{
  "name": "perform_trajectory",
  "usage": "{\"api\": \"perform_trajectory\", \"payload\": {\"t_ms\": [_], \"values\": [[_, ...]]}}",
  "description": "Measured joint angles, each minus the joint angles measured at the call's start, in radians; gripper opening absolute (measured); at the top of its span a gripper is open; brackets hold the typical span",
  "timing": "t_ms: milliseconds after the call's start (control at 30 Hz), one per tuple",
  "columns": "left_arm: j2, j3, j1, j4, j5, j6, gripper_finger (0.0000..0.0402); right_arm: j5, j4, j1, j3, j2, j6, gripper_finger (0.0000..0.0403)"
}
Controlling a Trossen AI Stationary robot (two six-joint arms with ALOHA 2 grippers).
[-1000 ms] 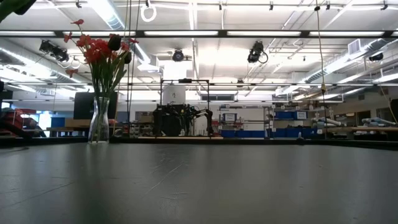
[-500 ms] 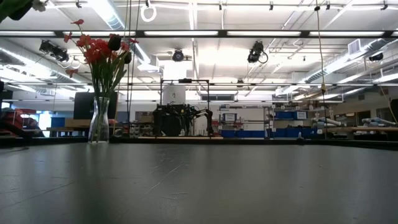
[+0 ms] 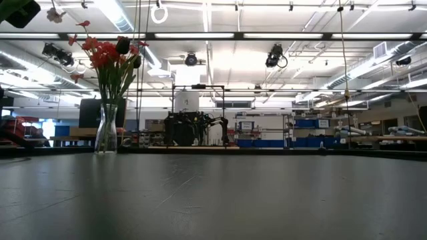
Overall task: Sort flowers into vase by color
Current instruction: Put the white flowers into the yellow vase
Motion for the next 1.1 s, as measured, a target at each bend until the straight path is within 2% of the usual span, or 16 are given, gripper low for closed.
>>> {"api": "perform_trajectory", "payload": {"t_ms": [233, 700, 833, 1100], "values": [[0.075, 0.031, 0.0, -0.099, -0.078, 0.095, 0.0229, 0.0, 0.0, 0.0, 0.0, 0.0, 0.0, 0.013], [0.103, 0.032, 0.0, -0.09, -0.077, 0.164, 0.0229, 0.0, 0.007, 0.0, 0.0, 0.0, 0.0, 0.013], [0.106, 0.032, 0.0, -0.095, -0.042, 0.164, 0.0229, 0.0, 0.008, 0.0, 0.0, 0.0, 0.0, 0.013], [0.167, 0.085, 0.0, -0.203, -0.078, 0.2, 0.0229, 0.0, 0.008, 0.0, 0.0, 0.0, 0.0, 0.013]]}}
